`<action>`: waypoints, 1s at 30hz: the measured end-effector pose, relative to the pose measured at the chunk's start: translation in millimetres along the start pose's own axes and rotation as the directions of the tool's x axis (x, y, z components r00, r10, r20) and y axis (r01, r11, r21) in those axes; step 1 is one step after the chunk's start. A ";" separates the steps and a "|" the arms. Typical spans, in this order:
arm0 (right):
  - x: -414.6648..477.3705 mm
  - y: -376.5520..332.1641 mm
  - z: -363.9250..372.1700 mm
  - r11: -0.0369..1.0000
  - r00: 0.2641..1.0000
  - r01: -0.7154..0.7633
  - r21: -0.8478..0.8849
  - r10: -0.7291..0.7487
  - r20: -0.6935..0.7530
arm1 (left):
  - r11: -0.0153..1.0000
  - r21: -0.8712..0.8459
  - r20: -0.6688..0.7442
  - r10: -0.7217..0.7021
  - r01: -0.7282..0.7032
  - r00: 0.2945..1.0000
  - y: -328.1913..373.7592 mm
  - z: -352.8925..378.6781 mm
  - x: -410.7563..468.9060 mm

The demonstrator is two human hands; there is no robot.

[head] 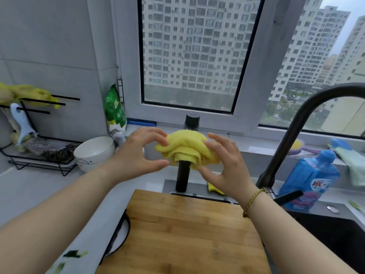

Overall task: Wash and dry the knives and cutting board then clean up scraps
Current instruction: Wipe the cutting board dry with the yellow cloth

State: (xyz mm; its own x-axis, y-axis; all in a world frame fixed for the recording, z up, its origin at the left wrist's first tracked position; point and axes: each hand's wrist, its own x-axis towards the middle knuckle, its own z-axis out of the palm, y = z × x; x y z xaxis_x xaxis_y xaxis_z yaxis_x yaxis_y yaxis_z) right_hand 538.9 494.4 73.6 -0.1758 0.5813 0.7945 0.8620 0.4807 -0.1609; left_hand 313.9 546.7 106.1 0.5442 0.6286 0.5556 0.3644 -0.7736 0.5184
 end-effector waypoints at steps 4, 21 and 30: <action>0.6 -6.9 4.8 0.996 0.998 0.052 -0.072 -0.050 0.025 | 0.952 0.269 -0.074 0.172 -0.147 0.982 1.7 15.1 3.3; 27.6 7.0 8.2 0.964 0.995 0.094 -0.249 -0.098 -0.004 | 0.932 0.361 -0.072 0.005 0.022 0.997 -5.6 10.4 34.7; 11.3 -18.8 -2.6 0.975 0.994 -0.021 -0.219 -0.002 -0.105 | 0.966 0.221 -0.169 -0.097 0.133 0.981 4.3 0.9 -4.9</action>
State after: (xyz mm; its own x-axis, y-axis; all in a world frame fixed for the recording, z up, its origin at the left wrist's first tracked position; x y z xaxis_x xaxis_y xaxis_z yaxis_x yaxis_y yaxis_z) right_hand 522.0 490.3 87.2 -0.1268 0.5082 0.8518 0.9488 0.3126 -0.0453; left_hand 313.5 540.2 105.1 0.3709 0.7050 0.6046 0.5919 -0.6811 0.4310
